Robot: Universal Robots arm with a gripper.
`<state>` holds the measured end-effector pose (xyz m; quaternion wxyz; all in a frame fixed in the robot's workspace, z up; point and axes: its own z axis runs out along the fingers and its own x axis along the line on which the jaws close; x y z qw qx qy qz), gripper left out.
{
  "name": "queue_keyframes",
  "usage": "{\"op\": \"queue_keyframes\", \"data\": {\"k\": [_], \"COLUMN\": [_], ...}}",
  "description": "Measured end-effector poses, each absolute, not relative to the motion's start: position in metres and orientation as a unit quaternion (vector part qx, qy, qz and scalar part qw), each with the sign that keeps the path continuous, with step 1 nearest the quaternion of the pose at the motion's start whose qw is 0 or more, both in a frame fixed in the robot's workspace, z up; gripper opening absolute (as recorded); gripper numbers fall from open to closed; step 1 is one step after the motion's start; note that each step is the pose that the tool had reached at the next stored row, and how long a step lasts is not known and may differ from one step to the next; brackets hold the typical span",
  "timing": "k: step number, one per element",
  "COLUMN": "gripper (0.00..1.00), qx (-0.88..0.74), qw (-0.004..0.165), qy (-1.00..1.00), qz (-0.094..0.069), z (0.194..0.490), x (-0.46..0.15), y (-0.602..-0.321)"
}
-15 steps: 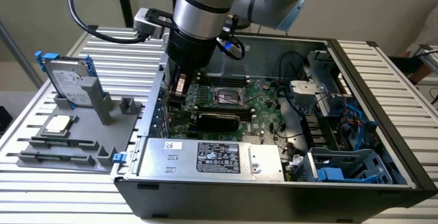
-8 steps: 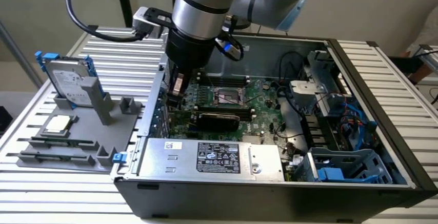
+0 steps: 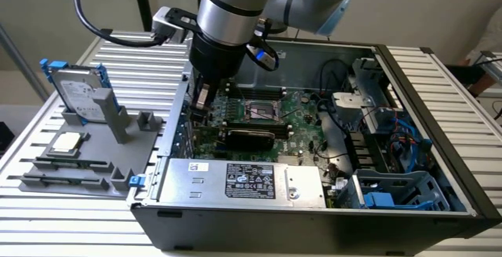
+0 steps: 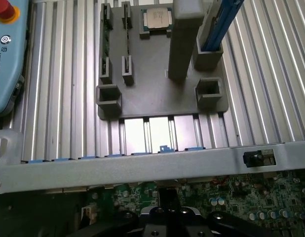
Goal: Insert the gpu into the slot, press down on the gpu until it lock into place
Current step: 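Press down on the gpu until it lock into place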
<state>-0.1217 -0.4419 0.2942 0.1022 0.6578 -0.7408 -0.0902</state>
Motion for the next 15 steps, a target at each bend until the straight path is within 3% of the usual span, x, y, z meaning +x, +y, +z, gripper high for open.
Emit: {"op": "queue_keyframes", "data": {"k": [15], "gripper": [0.11], "qx": [0.644], "qw": [0.104], "qy": [-0.752], "qz": [-0.095], "z": [0.2952], "x": [-0.1228], "y": [-0.4419]}}
